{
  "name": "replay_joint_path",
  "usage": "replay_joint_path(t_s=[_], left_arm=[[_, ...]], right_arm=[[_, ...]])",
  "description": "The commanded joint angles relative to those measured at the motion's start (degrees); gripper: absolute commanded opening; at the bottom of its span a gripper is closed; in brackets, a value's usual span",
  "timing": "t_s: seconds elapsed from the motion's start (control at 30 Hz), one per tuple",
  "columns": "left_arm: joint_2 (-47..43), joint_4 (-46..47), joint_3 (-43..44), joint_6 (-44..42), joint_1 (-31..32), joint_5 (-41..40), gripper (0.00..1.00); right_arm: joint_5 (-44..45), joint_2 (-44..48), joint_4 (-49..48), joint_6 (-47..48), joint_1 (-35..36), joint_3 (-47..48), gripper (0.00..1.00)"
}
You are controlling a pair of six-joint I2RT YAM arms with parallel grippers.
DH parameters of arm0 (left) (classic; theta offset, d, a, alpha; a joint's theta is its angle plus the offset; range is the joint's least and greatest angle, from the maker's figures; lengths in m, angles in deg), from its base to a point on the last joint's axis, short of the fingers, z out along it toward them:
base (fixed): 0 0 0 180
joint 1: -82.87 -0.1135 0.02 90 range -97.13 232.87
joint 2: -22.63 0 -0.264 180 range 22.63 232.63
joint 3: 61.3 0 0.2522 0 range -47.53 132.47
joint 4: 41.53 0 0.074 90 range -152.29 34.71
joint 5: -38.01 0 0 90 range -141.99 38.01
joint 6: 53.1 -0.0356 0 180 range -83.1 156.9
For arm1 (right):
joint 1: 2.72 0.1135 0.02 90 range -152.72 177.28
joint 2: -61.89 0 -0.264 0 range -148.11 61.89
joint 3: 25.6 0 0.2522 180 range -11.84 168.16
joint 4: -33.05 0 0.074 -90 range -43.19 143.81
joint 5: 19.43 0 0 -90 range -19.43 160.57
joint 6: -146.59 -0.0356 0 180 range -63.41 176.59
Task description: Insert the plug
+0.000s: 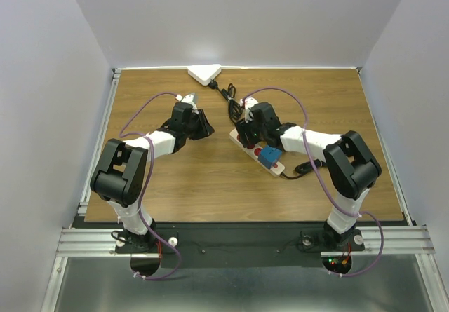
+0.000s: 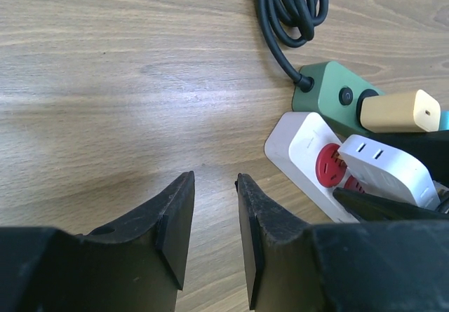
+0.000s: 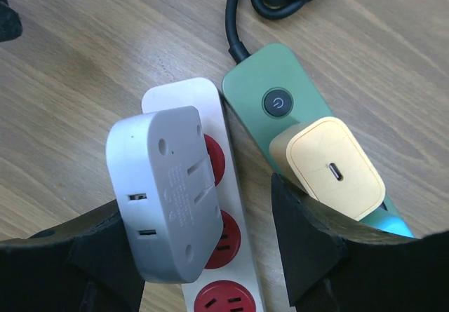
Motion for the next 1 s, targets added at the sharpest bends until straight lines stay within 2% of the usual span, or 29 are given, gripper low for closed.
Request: replay_joint_path(t_s=[0.0, 0.43, 0.67, 0.97], left_arm=[[-1.1, 1.9, -0.7, 0.1, -0.1, 0.9, 0.41], [-1.0, 1.9, -0.6, 0.1, 0.0, 1.0, 0.41], [-1.1, 1.9, -0.9, 0.0, 0.1, 1.1, 0.41], [-1.3, 1.9, -1.0, 0.0, 0.1, 1.0, 0.41]], right_arm=[[0.2, 3.3, -2.2, 2.6, -0.3, 3.2, 0.68], [-2.7, 3.0, -2.2, 3.9, -0.3, 5.0, 0.67], [-2.9, 2.1, -2.2, 4.8, -0.3, 3.7, 0.54], [-3.4, 1.2, -2.2, 5.7, -0.3, 3.8, 0.50]])
